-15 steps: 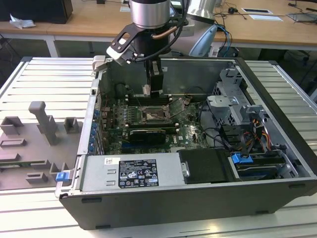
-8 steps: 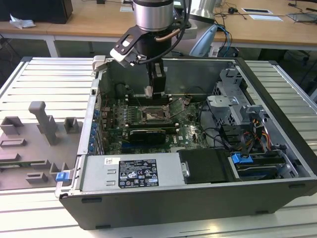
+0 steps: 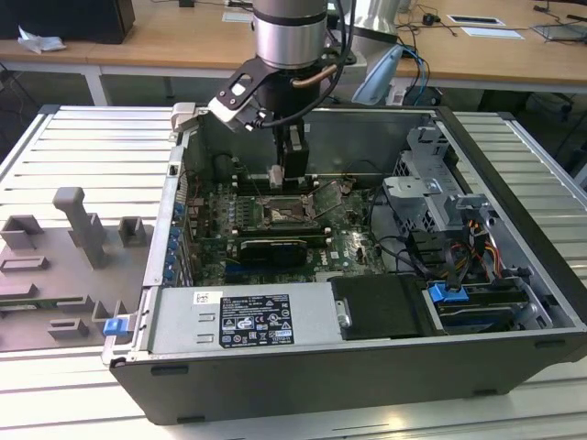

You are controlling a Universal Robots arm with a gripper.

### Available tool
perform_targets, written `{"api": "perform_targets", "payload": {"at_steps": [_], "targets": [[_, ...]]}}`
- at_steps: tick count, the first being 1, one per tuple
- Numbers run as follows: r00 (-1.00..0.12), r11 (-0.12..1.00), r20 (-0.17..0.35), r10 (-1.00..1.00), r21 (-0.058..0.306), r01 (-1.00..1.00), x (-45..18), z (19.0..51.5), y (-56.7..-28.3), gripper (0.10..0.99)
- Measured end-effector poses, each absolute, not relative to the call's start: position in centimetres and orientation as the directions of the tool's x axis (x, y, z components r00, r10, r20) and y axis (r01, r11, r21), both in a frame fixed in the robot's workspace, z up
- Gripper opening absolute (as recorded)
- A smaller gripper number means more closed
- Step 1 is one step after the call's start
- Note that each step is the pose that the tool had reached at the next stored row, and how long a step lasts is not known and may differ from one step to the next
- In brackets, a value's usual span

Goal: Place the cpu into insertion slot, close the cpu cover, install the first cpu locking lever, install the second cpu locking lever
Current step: 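Place the cpu into insertion slot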

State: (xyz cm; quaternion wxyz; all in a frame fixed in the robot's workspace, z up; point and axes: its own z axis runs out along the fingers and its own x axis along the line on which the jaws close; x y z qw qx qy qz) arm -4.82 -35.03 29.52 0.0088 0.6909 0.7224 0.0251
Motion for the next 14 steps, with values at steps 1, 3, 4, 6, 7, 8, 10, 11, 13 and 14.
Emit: {"api": "perform_targets", "payload": {"at_steps": [1, 3, 4, 6, 7, 8, 10, 11, 13, 14], "targets": [[-0.027, 0.026, 0.022, 0.999, 0.048, 0.998, -4.8, 29.2, -35.0, 0.541], [-0.010, 0.009, 0.022, 1.000, 0.048, 0.999, -4.7, 28.9, -35.0, 0.541], [-0.006, 0.005, 0.022, 1.000, 0.048, 0.999, -4.7, 28.7, -35.0, 0.541], [-0.006, 0.005, 0.022, 1.000, 0.047, 0.999, -4.7, 28.4, -35.0, 0.541], [-0.006, 0.005, 0.022, 1.000, 0.047, 0.999, -4.7, 28.3, -35.0, 0.541], [-0.006, 0.005, 0.022, 1.000, 0.047, 0.999, -4.7, 28.2, -35.0, 0.541], [-0.006, 0.005, 0.022, 1.000, 0.047, 0.999, -4.7, 28.1, -35.0, 0.541], [-0.006, 0.005, 0.022, 1.000, 0.047, 0.999, -4.7, 28.0, -35.0, 0.541], [-0.006, 0.005, 0.022, 1.000, 0.047, 0.999, -4.6, 27.6, -34.9, 0.541], [-0.006, 0.005, 0.022, 1.000, 0.047, 0.999, -4.6, 27.4, -34.8, 0.541]]}}
